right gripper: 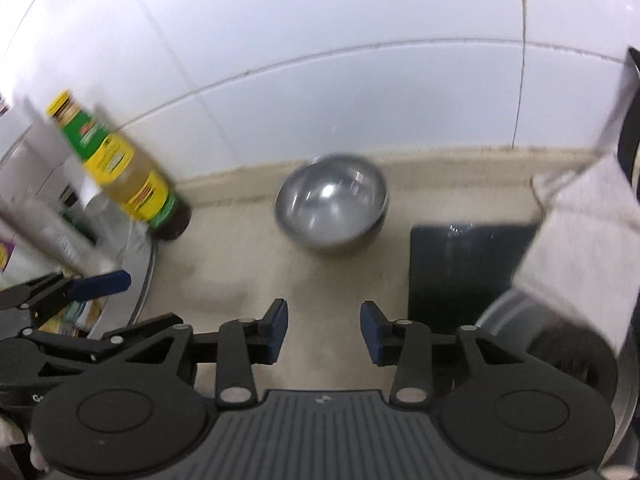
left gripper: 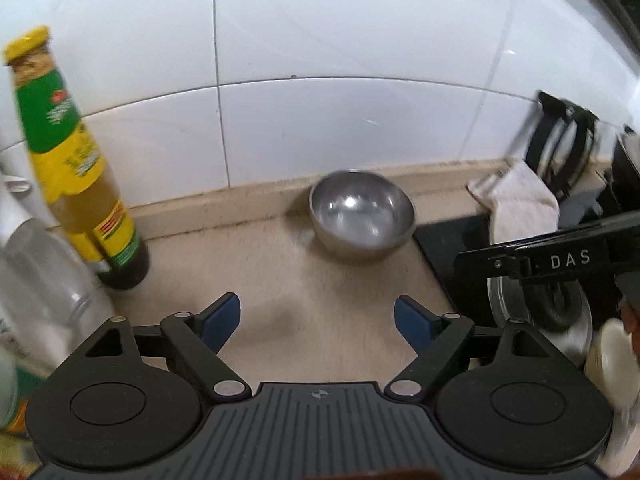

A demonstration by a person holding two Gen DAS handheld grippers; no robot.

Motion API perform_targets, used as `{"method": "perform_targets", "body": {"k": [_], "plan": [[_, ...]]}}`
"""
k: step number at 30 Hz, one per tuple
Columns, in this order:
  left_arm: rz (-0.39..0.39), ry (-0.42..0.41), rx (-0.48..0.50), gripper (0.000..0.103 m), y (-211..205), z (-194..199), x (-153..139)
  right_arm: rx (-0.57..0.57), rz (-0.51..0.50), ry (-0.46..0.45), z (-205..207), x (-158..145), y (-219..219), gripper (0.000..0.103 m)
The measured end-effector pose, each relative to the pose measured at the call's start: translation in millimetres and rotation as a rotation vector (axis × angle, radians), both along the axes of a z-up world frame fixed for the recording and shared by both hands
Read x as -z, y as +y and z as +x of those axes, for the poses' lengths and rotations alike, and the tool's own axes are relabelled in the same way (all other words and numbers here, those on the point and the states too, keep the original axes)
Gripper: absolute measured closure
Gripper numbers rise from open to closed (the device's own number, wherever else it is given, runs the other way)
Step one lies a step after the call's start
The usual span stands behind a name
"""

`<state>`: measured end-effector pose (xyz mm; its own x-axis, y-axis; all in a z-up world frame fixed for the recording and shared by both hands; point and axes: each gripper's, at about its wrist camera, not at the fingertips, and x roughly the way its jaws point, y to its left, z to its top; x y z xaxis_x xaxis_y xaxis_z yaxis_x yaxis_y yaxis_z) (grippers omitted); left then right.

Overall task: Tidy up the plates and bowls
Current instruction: 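Move both tools to the small steel bowl by the wall and grasp its rim, then lift the small steel bowl with both tools and carry it over the nested bowls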

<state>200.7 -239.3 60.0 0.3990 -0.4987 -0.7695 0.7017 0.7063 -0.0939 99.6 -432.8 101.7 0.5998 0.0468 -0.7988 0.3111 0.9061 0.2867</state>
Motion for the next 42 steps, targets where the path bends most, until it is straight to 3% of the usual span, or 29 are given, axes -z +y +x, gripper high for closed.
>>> {"method": "perform_targets", "body": {"k": [5,13,15,17,18,20,30,42], "plan": [[-0.007,0.057,-0.036,0.015,-34,36,15,0.034,0.024,0.008,40,9,-28,0.059],[0.011,0.117,-0.059,0.017,-75,75,53,0.061,0.076,0.058,90,50,-58,0.059],[0.02,0.112,-0.046,0.025,-80,77,61,0.053,0.079,0.064,97,57,-59,0.059],[0.04,0.109,-0.046,0.043,-84,79,69,0.035,0.067,0.069,100,61,-58,0.062],[0.043,0.121,-0.044,0.047,-86,82,73,0.027,0.067,0.071,102,63,-58,0.075],[0.036,0.162,-0.029,0.069,-87,87,81,0.024,0.067,0.079,104,69,-57,0.086],[0.046,0.168,-0.005,0.071,-79,79,77,0.014,0.103,0.084,96,74,-57,0.091],[0.038,0.118,0.001,0.07,-70,55,48,0.0,0.088,0.037,74,42,-45,0.091]]}}
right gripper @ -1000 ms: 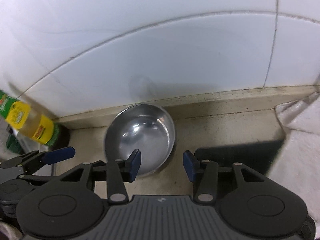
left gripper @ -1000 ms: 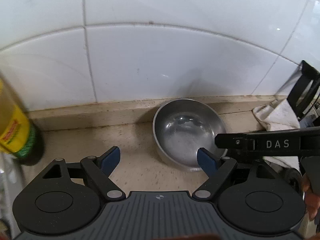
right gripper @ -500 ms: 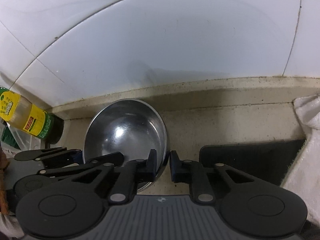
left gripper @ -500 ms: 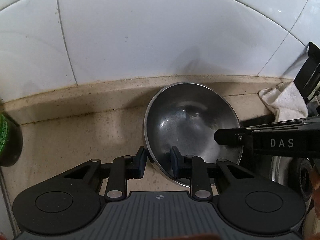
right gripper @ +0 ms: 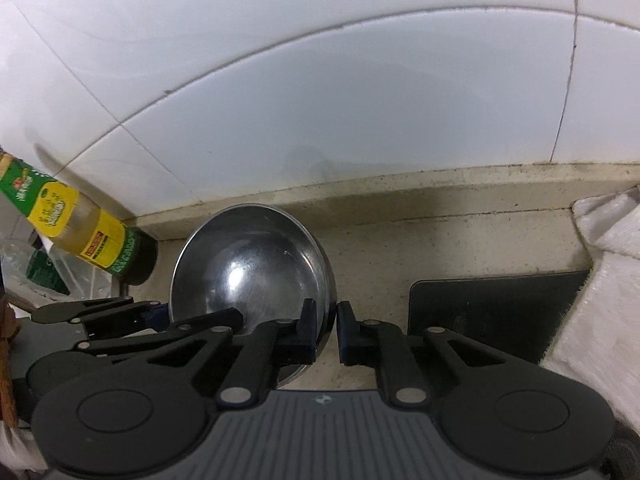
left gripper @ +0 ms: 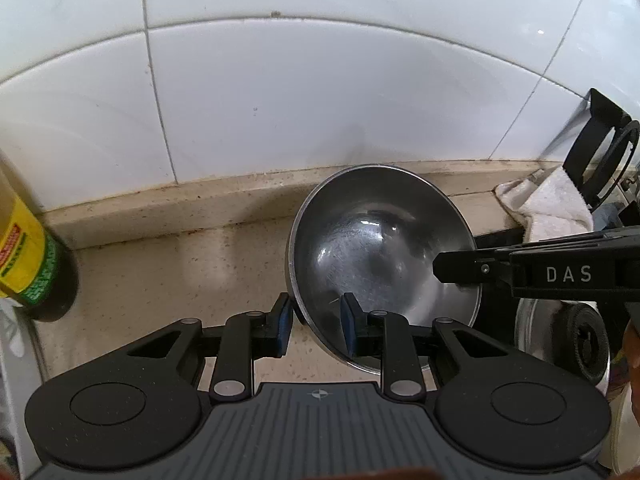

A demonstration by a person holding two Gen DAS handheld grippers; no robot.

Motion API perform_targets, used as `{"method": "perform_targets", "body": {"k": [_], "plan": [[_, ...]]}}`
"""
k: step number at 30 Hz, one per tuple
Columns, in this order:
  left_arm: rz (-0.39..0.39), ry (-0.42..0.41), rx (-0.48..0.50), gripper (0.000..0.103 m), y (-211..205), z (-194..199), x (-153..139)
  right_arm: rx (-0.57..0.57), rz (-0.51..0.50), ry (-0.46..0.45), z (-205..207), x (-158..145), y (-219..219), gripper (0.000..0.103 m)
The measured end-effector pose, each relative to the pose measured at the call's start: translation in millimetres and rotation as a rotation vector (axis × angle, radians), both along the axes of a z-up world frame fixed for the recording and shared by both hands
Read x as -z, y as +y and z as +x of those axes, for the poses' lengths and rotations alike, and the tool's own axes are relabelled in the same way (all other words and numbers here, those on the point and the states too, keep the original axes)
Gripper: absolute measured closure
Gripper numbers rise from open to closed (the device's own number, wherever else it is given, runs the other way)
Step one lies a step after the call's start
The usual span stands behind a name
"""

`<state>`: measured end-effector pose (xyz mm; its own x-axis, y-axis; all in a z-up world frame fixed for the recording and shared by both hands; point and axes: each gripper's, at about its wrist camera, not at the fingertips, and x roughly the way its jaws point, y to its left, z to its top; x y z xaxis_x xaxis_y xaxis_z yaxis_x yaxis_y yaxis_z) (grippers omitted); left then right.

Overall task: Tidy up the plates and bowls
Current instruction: 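Lift the small steel bowl with both tools and carry it over the nested bowls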

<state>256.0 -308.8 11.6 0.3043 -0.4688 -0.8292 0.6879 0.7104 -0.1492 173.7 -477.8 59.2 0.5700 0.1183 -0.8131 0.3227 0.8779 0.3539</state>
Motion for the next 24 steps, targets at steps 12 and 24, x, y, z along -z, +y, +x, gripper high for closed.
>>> {"method": "perform_targets", "body": {"k": [12,24], "plan": [[-0.019,-0.047,0.001,0.07,24,-29,-28,-0.031,-0.01,-0.037,-30,-28,19,0.091],[-0.039,-0.099,-0.005,0.068,63,-67,-56,-0.085,-0.031,-0.082,-68,-60,52,0.091]]}}
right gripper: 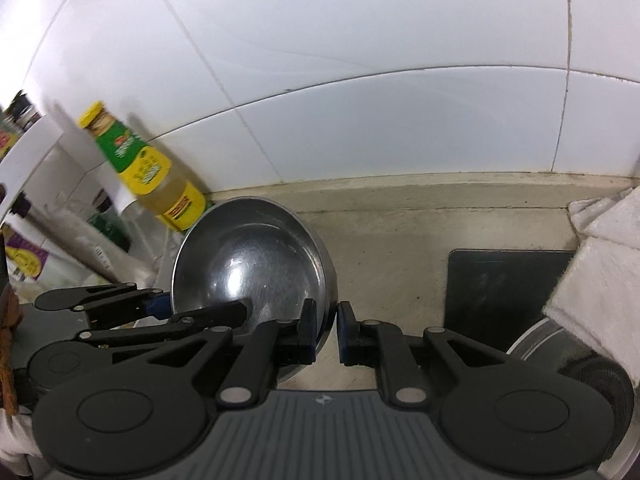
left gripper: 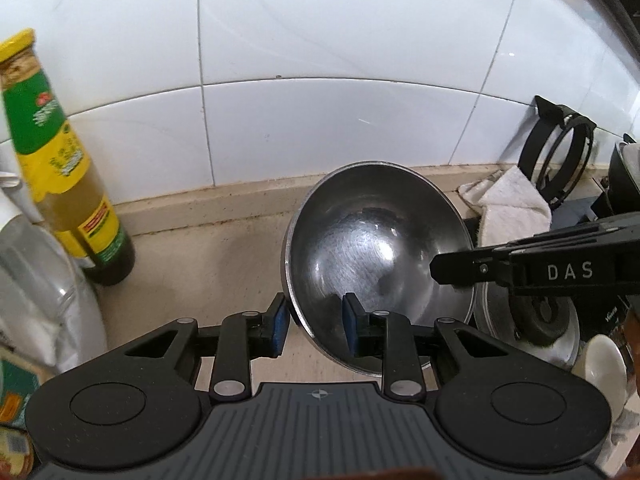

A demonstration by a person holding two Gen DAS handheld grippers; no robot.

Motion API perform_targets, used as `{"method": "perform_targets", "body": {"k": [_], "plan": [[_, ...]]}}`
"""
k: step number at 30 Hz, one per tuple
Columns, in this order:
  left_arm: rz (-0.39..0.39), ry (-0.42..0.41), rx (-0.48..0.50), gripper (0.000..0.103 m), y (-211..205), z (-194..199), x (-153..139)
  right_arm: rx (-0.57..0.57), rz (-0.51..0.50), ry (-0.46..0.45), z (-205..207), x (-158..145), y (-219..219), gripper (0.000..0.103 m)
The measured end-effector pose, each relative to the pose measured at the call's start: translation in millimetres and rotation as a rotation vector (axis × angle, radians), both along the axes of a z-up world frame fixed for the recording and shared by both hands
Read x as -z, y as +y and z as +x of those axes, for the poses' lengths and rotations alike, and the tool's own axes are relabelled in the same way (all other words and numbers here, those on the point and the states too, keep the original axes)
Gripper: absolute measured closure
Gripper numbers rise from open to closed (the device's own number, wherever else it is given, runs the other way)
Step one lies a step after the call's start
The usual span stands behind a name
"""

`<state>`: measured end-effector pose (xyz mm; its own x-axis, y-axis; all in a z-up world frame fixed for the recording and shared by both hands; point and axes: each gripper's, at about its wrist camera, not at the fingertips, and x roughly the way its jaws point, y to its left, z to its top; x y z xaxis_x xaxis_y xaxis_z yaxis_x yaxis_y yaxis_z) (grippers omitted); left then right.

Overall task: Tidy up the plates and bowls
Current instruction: 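Lift the small steel bowl with both tools and carry it over the nested bowls, then lower the small bowl into the nested bowls and open both tools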

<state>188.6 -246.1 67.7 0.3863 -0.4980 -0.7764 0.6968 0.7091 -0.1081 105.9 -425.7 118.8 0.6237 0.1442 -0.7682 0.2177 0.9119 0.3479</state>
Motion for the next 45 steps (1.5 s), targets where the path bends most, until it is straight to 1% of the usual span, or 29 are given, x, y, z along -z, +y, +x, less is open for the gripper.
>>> {"method": "perform_targets", "body": {"k": [7,12,18,21,25,32,33,35,37,39,43,45], "plan": [[-0.004,-0.018,-0.01,0.068,21,-28,-10,-0.045,-0.011,-0.005,-24,-10,21,0.091],[0.003,-0.014,-0.005,0.067,35,-52,-10,-0.076,-0.009,-0.007,-45,-15,34,0.091],[0.024,-0.003,0.006,0.065,52,-80,-5,-0.118,0.014,0.017,-69,-14,49,0.091],[0.028,-0.002,0.001,0.063,58,-88,-3,-0.143,0.021,0.047,-75,-7,57,0.091],[0.027,0.005,-0.014,0.063,67,-94,0,-0.177,0.038,0.088,-80,5,66,0.09],[0.048,0.042,-0.022,0.063,71,-96,18,-0.199,0.023,0.112,-82,13,72,0.09],[0.044,0.047,-0.021,0.063,72,-96,19,-0.197,0.018,0.117,-81,14,72,0.088],[0.044,0.047,-0.026,0.062,74,-94,22,-0.194,-0.006,0.118,-80,17,73,0.088],[0.045,0.04,-0.03,0.062,75,-93,23,-0.188,-0.033,0.124,-79,20,74,0.084],[0.044,0.037,-0.03,0.062,76,-92,23,-0.19,-0.032,0.131,-78,22,71,0.082],[0.035,0.043,-0.025,0.059,78,-93,23,-0.181,-0.044,0.128,-81,21,68,0.08],[0.019,0.049,-0.022,0.052,81,-95,22,-0.176,-0.036,0.123,-83,20,66,0.078]]}}
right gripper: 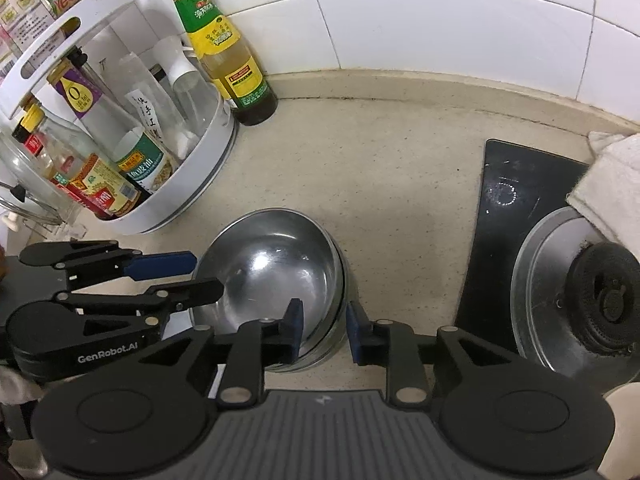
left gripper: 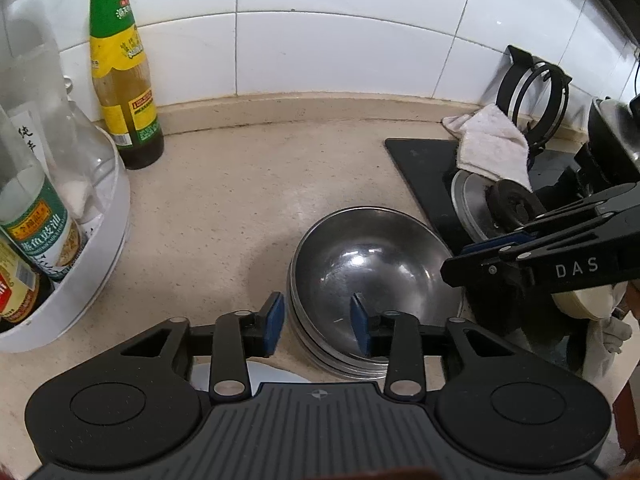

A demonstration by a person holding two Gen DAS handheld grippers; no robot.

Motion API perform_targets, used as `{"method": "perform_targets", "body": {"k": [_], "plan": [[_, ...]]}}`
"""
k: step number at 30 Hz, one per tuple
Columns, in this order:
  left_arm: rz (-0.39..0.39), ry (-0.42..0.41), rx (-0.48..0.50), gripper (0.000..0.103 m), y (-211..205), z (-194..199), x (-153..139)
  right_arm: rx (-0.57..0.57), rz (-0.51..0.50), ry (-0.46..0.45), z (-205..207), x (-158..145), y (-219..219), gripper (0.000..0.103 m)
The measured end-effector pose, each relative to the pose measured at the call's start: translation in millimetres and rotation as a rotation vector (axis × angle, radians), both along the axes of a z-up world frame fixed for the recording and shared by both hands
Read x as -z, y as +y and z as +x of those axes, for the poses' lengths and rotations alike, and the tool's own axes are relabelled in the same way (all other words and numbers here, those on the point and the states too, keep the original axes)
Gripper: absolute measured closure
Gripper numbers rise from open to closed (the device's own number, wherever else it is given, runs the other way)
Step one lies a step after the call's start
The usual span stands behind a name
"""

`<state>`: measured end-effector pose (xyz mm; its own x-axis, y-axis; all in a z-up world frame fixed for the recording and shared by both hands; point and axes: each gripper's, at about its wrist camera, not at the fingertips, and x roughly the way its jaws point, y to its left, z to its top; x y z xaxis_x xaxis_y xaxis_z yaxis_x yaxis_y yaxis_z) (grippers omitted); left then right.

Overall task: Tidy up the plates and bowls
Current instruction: 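Lower the small bowl into the nested bowls and open both tools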

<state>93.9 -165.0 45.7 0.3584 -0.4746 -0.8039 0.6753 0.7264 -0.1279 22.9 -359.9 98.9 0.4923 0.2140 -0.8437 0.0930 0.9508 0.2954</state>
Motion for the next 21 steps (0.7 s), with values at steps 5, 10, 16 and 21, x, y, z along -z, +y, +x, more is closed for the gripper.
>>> {"method": "perform_targets", "body": {"k": [5,10,16,21], "plan": [[-0.056,-0.032,0.005,0.04,15,-14,-5,0.019,0.036,-0.006,-4,0,-4,0.076],[-0.084,-0.062,-0.003,0.035,25,-31,-3,0.032,0.067,-0.007,-6,0,-11,0.075],[-0.082,-0.114,0.012,0.03,21,-48,13,0.013,0.08,-0.01,-2,1,-7,0.069],[-0.077,-0.116,0.011,0.029,19,-50,19,-0.021,0.081,-0.012,-2,1,0,0.069]]}}
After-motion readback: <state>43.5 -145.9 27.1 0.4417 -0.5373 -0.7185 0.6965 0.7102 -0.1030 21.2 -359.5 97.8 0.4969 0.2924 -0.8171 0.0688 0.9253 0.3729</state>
